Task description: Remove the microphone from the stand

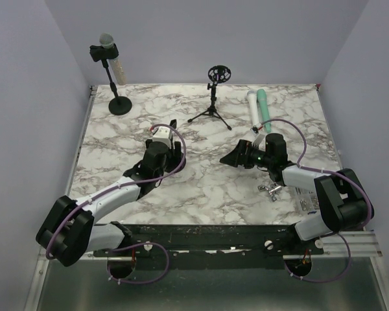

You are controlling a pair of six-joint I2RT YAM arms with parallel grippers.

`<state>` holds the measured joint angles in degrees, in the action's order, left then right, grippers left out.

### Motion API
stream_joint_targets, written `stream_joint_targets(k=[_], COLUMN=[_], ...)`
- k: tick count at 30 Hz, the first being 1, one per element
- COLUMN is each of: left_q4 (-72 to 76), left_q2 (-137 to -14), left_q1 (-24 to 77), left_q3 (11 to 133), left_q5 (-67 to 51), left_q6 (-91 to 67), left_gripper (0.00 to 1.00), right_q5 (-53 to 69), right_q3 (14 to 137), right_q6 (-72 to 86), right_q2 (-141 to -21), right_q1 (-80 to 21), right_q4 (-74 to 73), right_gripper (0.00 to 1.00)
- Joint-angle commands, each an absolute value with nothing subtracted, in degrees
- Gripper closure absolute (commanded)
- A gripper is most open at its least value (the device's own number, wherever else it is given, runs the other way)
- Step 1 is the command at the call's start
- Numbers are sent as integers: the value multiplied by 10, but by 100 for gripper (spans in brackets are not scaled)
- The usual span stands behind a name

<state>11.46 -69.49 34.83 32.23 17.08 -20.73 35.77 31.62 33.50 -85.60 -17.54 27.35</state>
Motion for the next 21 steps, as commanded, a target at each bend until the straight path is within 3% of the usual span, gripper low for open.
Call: stream_joint_targets(k=[1, 5, 15, 21], left_q4=[134, 153, 178, 204], left_q2=[-713, -727, -779, -804], left_q1=[332, 325, 325, 325], left_q3=[346, 350, 383, 386], left_q5=[205, 206, 229, 245], left_q6=[-193, -192, -171, -160], left_gripper=[29, 40, 51, 64], right_q5=[361, 364, 366, 366], right_q3=[308, 309, 310, 311], right_q6=[333, 335, 336, 336], right_q2=[-852, -860, -865, -871], right_q1=[-177, -177, -176, -177], right_q4=[284, 287, 290, 290], right_gripper=[4, 4, 4, 4])
